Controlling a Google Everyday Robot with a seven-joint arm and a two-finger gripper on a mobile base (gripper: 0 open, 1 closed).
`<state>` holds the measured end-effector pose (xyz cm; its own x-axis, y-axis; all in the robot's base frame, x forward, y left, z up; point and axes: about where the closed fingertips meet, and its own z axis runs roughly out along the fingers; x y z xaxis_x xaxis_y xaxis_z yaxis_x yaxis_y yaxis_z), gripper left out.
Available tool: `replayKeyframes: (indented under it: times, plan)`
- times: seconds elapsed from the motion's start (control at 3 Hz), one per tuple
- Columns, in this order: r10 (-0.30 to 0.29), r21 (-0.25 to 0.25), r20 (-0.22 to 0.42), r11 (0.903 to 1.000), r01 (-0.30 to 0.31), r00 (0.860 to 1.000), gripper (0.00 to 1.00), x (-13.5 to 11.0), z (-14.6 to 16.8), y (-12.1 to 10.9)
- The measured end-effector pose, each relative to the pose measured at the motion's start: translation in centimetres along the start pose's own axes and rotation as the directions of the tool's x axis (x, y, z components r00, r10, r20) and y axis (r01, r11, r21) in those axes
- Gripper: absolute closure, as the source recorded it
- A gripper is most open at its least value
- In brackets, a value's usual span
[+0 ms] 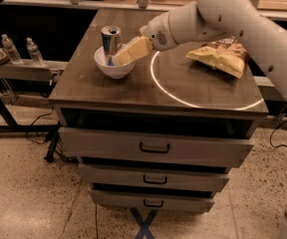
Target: Pick redbull can from white bowl and place on counter
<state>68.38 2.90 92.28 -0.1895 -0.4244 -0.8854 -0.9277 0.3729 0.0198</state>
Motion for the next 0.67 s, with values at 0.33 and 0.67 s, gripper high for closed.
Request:
replayKeyframes:
  times: [0.33, 0.67]
  plan:
    - [0.023, -0.007, 0.075, 0.9997, -0.022, 0.997, 0.00, -1.4, 1.8, -0.5]
    - [0.013, -0.026, 0.125, 0.9996, -0.010, 0.992, 0.17, -2.3, 4.0, -0.2]
